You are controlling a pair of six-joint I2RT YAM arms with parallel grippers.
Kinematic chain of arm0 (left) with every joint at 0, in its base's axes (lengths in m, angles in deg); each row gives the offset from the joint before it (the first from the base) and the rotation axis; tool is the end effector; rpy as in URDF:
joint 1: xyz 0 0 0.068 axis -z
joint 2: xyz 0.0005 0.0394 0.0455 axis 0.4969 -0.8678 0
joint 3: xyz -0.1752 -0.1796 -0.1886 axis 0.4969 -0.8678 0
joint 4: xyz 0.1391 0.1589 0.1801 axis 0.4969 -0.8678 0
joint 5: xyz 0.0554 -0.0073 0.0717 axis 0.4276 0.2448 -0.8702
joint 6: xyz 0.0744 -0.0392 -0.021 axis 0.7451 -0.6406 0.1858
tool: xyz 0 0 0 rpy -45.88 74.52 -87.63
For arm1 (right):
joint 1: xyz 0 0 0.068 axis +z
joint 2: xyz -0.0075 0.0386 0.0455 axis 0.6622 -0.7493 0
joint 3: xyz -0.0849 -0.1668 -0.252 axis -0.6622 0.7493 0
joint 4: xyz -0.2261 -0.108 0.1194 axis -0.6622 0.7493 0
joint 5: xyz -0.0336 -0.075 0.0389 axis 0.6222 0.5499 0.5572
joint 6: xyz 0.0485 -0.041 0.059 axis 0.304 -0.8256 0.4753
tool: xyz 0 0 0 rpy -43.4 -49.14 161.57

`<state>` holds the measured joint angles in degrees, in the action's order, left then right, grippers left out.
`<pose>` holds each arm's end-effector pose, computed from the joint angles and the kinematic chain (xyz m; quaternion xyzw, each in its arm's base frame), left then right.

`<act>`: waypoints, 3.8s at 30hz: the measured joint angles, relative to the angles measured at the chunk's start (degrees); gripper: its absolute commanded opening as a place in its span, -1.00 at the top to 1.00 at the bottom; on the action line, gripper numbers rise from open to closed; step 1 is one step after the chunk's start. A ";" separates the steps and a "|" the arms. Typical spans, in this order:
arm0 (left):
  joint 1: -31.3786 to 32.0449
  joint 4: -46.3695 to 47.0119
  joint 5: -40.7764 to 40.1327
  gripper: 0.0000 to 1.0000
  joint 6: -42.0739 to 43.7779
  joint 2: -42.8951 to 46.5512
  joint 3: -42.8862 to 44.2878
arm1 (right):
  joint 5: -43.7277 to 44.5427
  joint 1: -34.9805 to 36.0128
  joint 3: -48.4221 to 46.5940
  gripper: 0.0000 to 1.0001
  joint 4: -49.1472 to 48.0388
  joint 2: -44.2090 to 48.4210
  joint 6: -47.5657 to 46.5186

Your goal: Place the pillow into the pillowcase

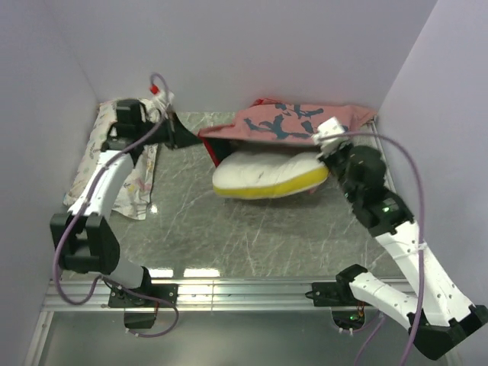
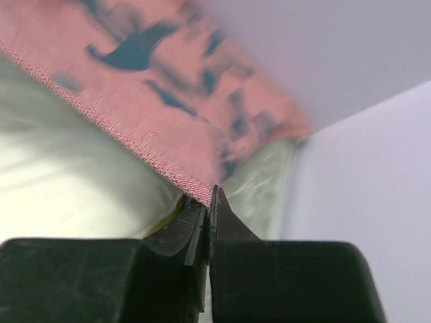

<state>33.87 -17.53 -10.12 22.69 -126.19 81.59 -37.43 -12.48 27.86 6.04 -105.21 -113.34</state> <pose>0.3701 -0.0913 0.3457 0.1492 0.7885 -0.4909 0.3393 0.2003 0.0844 0.4034 -0.3176 0.7241 -0.1372 0.5966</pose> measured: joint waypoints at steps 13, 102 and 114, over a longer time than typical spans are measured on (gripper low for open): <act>-12.09 15.21 -11.41 0.96 -17.57 7.32 31.34 | 1.11 -14.16 -37.64 1.00 -0.63 -13.81 -6.23; 31.78 -2.58 -52.94 0.99 21.22 1.11 17.35 | -6.86 -20.28 14.78 -0.12 -11.13 0.20 -0.20; 27.80 -9.38 -48.00 0.99 18.23 -3.85 22.88 | -13.46 -26.80 23.23 1.00 -7.13 10.80 -1.70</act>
<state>61.67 -26.91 -58.12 40.92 -130.04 104.47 -50.89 -39.27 51.09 -1.09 -94.41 -115.04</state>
